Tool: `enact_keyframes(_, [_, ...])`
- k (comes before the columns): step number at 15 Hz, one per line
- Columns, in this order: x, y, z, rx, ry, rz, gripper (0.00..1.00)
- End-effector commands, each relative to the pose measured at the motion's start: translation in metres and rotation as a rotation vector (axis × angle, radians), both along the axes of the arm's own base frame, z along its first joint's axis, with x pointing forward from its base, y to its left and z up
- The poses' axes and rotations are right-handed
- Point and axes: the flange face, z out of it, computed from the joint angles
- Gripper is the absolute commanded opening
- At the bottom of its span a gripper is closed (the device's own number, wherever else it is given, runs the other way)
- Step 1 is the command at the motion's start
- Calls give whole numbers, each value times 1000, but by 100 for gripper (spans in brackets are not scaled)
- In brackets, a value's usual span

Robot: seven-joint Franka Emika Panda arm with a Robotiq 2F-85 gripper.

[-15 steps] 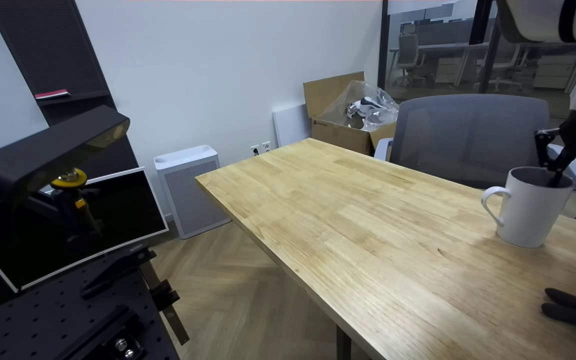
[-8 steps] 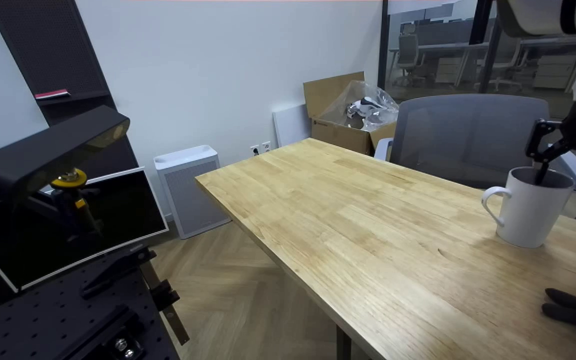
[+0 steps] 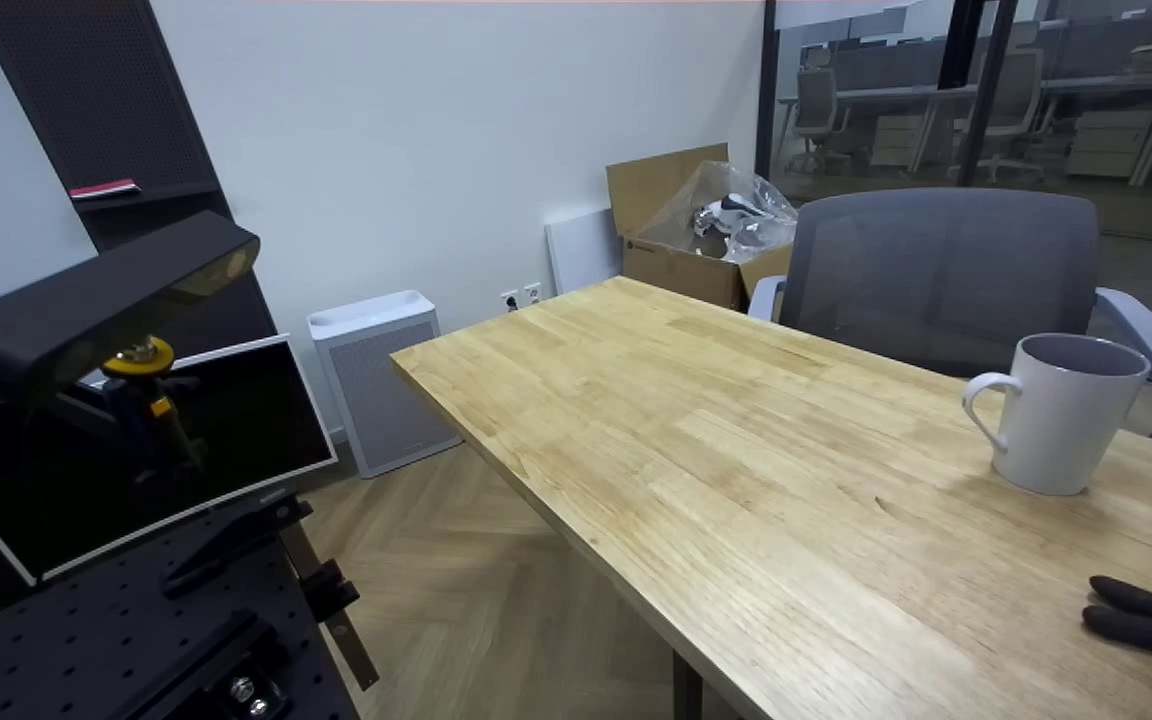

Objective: Move the white mug backwards

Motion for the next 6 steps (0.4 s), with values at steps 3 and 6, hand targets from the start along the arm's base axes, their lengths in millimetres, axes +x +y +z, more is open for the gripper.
enact_keyframes(3, [-3, 1, 33, 0, -5, 24, 100])
enact_keyframes(6, [4, 30, 50, -6, -5, 62, 100])
